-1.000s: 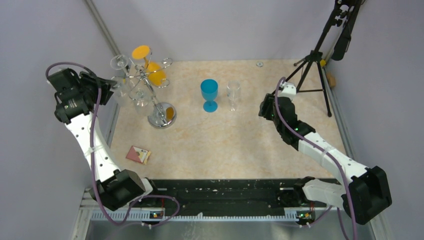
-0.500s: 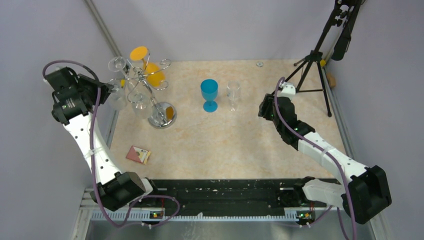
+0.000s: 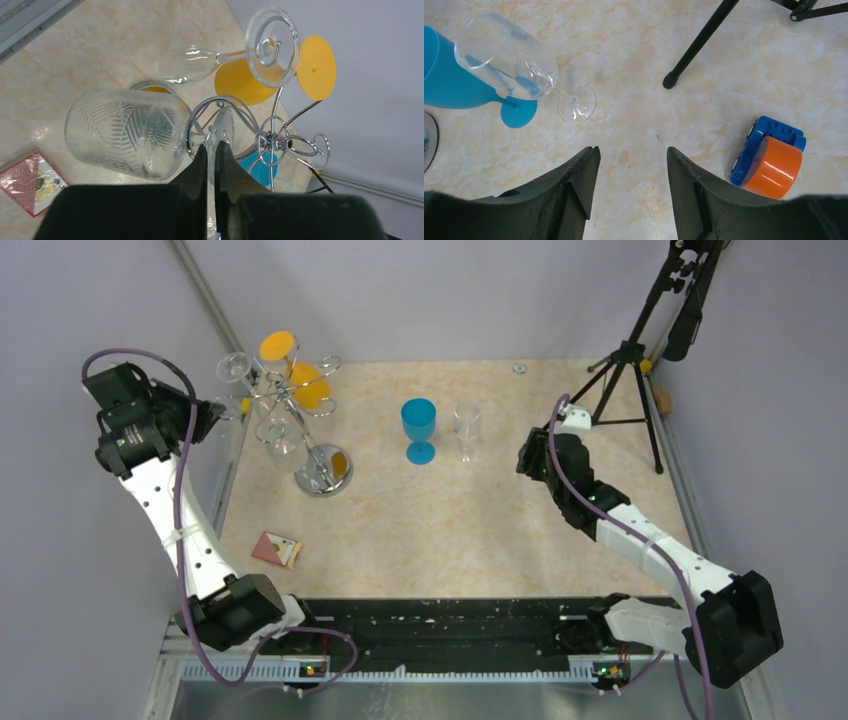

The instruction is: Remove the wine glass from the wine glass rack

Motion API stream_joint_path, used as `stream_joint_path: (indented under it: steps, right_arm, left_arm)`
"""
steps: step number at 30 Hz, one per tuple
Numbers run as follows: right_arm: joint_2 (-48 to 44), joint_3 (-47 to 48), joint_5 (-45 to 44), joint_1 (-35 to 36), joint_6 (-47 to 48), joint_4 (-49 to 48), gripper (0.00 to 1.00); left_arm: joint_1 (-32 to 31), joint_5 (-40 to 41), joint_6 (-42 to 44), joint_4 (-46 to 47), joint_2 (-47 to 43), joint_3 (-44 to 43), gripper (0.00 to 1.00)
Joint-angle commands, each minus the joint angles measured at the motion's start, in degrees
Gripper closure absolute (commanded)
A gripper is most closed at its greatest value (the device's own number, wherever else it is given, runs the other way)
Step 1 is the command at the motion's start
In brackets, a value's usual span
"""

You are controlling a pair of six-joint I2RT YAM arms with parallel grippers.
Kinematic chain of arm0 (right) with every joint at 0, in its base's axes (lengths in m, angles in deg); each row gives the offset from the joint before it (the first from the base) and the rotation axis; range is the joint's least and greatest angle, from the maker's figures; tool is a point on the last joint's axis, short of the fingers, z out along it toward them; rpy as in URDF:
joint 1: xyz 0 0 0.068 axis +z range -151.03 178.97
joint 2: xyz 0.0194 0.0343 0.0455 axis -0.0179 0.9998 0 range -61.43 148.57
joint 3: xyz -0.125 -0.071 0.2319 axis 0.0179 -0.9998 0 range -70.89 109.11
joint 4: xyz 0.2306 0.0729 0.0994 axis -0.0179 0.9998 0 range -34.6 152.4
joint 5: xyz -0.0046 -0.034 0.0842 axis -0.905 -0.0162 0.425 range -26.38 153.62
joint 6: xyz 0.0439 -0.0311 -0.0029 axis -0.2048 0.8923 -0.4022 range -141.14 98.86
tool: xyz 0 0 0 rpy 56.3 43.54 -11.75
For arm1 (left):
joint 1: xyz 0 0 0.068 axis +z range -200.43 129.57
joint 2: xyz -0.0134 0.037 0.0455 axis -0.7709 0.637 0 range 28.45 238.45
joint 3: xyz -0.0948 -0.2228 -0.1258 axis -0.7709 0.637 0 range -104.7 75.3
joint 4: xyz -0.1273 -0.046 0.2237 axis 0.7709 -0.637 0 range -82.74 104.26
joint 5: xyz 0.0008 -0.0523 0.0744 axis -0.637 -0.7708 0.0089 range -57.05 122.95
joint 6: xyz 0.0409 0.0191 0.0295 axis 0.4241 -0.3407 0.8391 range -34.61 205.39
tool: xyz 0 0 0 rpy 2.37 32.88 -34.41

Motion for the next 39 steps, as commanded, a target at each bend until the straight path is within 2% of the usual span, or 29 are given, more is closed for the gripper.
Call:
stream_joint_path:
  steps: [1, 9, 18, 23, 29, 33, 39]
  right_arm:
    - [-1.24, -0.2, -1.08, -0.6, 0.22, -2.75, 0.45]
    - [-1.58, -0.75, -1.52, -0.65, 0.61, -3.2, 0.45]
    - [-1.91, -0.92, -1.94, -0.69, 0.93, -2.97, 0.45]
    - [-2.14, -1.12, -2.11, -0.69, 0.79, -2.89, 0.45]
    - [-2.1, -1.1, -2.33, -0.86, 0.75, -2.82, 0.45]
    - [-2.17, -1.38, -2.14, -1.13, 0.37, -3.03, 0.45]
    - [-2.2, -1.28, -2.27, -1.22, 0.41, -3.3, 0.45]
  left_arm:
    - [0.21, 0.65, 1.57, -1.63, 0.53, -3.9, 1.0]
    - [0.25, -2.62, -2.69, 2.96, -0.06, -3.63, 1.0]
    - [0.21, -5.67, -10.53, 16.84, -4.84, 4.41, 1.0]
    - [0.23, -2.45, -12.65, 21.15, -7.24, 7.58, 1.0]
    - [0.22, 5.83, -9.35, 16.57, -6.39, 2.96, 1.0]
    - [0.25, 5.72, -10.22, 18.9, -6.18, 3.82, 1.0]
    - [0.24, 2.94, -14.38, 30.23, -7.87, 11.43, 1.0]
